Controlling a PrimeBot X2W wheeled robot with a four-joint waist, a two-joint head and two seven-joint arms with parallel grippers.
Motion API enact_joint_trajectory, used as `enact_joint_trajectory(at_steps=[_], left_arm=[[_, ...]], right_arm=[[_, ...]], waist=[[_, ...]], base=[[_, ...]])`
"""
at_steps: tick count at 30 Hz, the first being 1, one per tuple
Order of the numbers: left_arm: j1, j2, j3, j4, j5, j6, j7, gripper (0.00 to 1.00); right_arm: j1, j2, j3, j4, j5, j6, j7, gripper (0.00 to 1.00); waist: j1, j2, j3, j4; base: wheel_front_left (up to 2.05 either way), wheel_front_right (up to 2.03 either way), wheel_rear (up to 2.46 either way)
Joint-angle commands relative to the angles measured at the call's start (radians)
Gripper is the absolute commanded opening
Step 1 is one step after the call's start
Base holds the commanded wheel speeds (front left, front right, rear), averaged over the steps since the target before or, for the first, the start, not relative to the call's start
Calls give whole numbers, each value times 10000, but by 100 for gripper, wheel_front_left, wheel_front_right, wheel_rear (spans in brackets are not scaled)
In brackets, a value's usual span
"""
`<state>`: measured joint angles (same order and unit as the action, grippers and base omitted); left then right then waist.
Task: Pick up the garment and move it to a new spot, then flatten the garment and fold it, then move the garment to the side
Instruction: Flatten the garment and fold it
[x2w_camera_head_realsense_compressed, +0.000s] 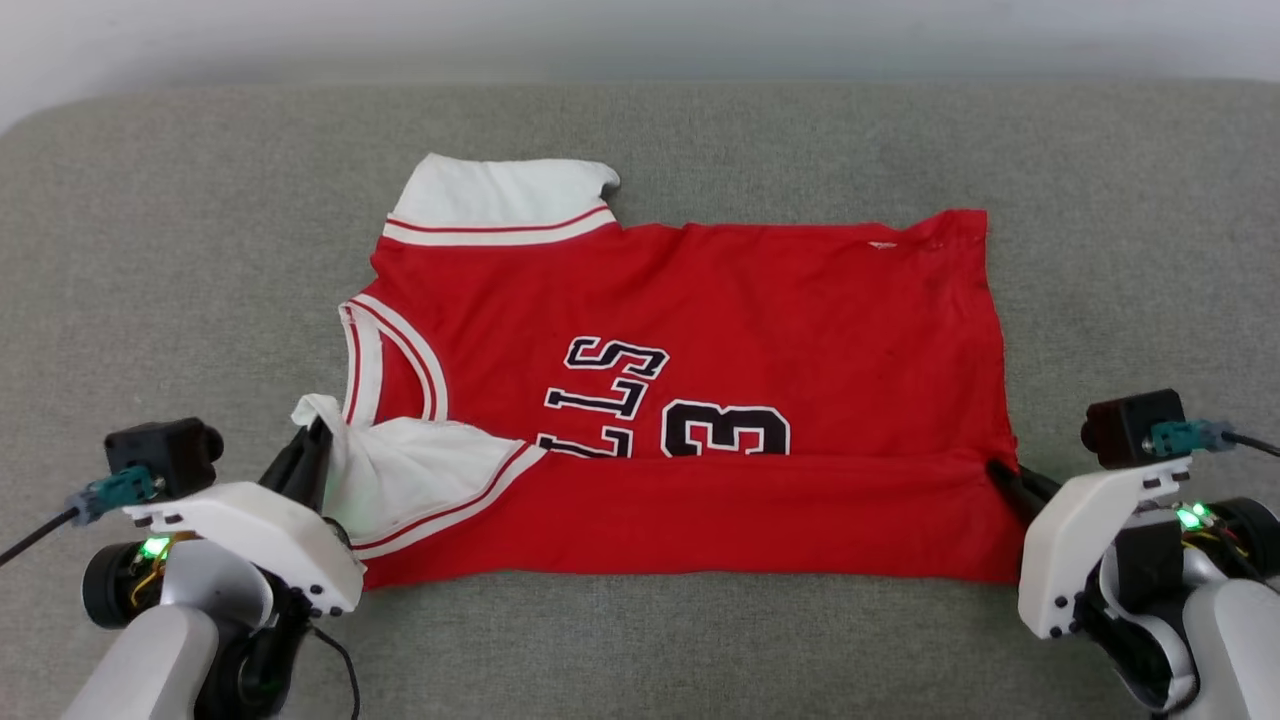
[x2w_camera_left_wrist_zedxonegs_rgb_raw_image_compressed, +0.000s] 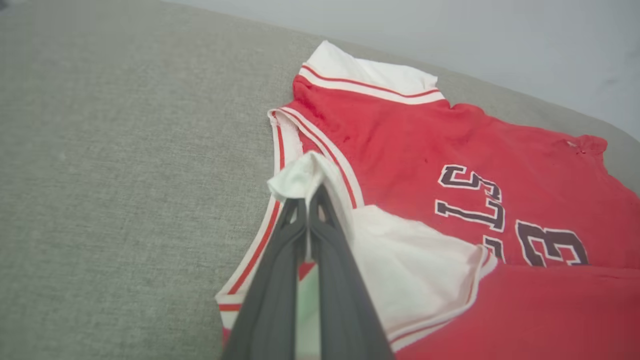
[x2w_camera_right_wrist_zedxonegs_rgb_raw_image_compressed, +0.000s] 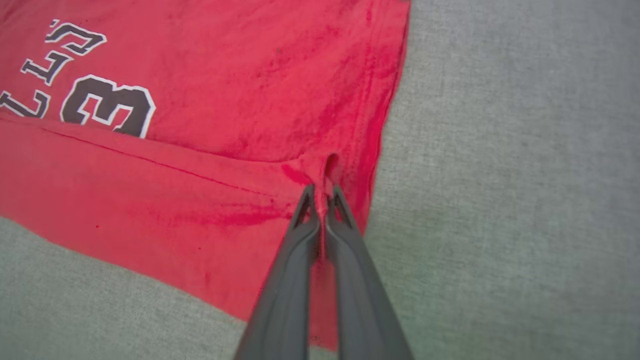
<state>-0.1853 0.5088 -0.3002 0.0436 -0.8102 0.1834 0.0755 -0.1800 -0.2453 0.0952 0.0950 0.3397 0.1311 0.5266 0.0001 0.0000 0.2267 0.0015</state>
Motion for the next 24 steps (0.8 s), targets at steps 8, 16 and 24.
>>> enact_joint_trajectory(at_steps=[8, 16, 24], left_arm=[[-1556, -543, -602, 2477, -330, -1041, 488, 100], [-1426, -340, -364, 2909, -452, -1280, 84, 100], [-735, 803, -230, 1599, -729, -948, 1484, 100]], right_arm=[[-1556, -285, 918, 2399, 260, -10, -1394, 100], [-1142, -295, 828, 2022, 663, -5, -3968, 100], [-322, 26, -155, 779, -189, -5, -5635, 100]], waist=[[-1, 0, 807, -122], [-1, 0, 140, -177], [-1, 0, -654, -432]], base=[[0, 0, 0], [0, 0, 0], [0, 0, 0]])
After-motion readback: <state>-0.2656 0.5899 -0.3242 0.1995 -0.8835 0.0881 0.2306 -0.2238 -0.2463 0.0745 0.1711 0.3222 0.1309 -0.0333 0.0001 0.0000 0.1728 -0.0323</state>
